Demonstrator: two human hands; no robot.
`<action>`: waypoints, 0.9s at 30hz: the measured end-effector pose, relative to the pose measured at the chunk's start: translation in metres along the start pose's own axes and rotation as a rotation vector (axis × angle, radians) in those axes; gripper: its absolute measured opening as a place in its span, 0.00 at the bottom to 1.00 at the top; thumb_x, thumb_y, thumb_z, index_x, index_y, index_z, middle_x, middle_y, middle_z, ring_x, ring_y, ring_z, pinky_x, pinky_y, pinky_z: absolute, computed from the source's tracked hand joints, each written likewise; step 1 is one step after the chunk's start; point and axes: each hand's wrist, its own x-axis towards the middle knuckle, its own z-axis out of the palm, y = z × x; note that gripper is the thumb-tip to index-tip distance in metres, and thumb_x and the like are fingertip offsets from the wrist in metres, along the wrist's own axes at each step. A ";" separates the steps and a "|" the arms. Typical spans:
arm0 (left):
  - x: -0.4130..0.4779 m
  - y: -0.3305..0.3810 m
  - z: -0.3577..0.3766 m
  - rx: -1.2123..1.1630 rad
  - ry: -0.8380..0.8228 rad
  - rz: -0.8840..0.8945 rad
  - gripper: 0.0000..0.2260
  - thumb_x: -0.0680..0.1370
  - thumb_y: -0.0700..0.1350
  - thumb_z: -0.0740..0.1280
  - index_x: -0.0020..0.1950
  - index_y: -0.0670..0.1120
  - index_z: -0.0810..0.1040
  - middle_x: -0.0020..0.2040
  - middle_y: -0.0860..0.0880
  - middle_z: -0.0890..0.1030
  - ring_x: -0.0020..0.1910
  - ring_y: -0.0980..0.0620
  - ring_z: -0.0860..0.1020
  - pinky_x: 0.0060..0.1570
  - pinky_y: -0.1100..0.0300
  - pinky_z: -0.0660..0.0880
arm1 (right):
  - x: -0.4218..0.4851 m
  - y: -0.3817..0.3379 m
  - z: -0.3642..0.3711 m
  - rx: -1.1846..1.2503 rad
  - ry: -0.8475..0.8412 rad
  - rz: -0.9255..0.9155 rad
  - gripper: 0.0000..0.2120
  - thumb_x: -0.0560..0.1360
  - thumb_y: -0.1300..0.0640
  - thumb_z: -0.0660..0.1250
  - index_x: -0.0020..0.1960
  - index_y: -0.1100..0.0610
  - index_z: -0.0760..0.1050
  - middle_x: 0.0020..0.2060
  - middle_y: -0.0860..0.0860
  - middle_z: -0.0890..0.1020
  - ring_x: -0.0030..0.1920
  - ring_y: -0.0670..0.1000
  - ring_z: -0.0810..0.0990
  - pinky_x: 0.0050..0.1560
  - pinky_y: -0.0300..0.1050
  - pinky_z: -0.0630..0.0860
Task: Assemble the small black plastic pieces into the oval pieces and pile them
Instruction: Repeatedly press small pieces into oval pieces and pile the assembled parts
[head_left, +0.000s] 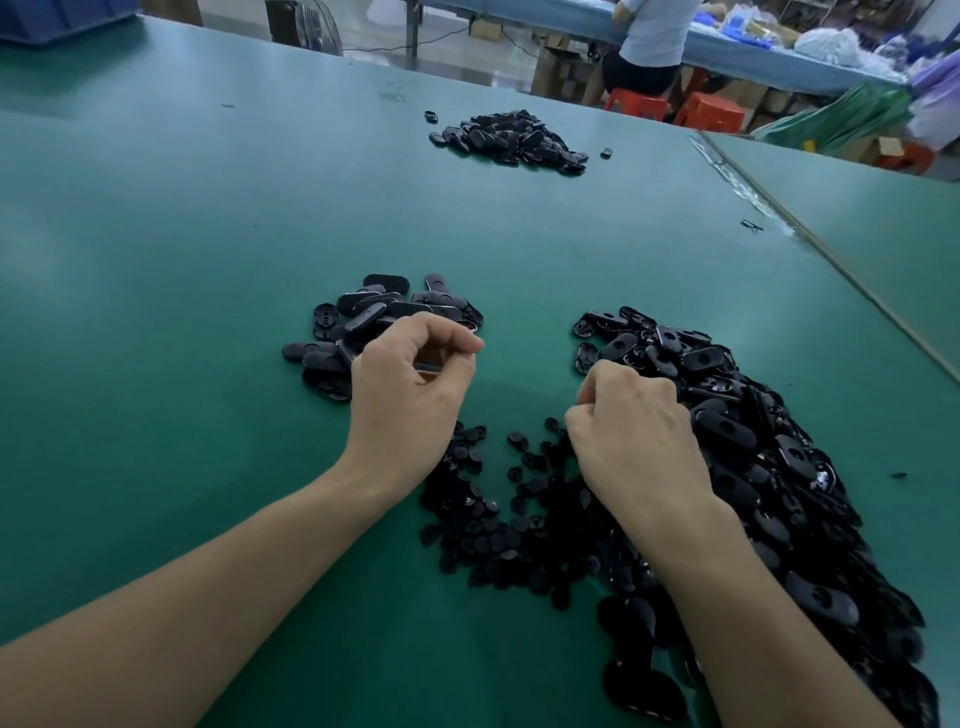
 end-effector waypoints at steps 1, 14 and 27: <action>0.000 0.000 0.000 -0.002 -0.002 -0.002 0.14 0.76 0.35 0.70 0.40 0.54 0.80 0.36 0.58 0.81 0.36 0.48 0.81 0.38 0.57 0.78 | -0.002 0.004 0.001 0.036 0.030 -0.023 0.05 0.79 0.59 0.61 0.50 0.58 0.75 0.44 0.54 0.80 0.45 0.56 0.77 0.43 0.49 0.73; -0.006 0.011 -0.001 -0.110 -0.284 0.081 0.10 0.74 0.49 0.74 0.54 0.56 0.83 0.41 0.55 0.84 0.37 0.53 0.81 0.34 0.65 0.75 | -0.022 0.007 0.016 0.965 0.121 -0.259 0.15 0.79 0.63 0.68 0.53 0.44 0.83 0.35 0.49 0.82 0.32 0.55 0.76 0.33 0.49 0.74; -0.005 0.005 0.003 -0.065 -0.168 -0.015 0.05 0.73 0.48 0.71 0.41 0.52 0.76 0.33 0.58 0.82 0.30 0.61 0.75 0.31 0.69 0.67 | -0.032 0.018 0.027 0.254 0.165 -0.257 0.11 0.75 0.47 0.73 0.56 0.48 0.83 0.41 0.41 0.76 0.50 0.47 0.74 0.49 0.43 0.73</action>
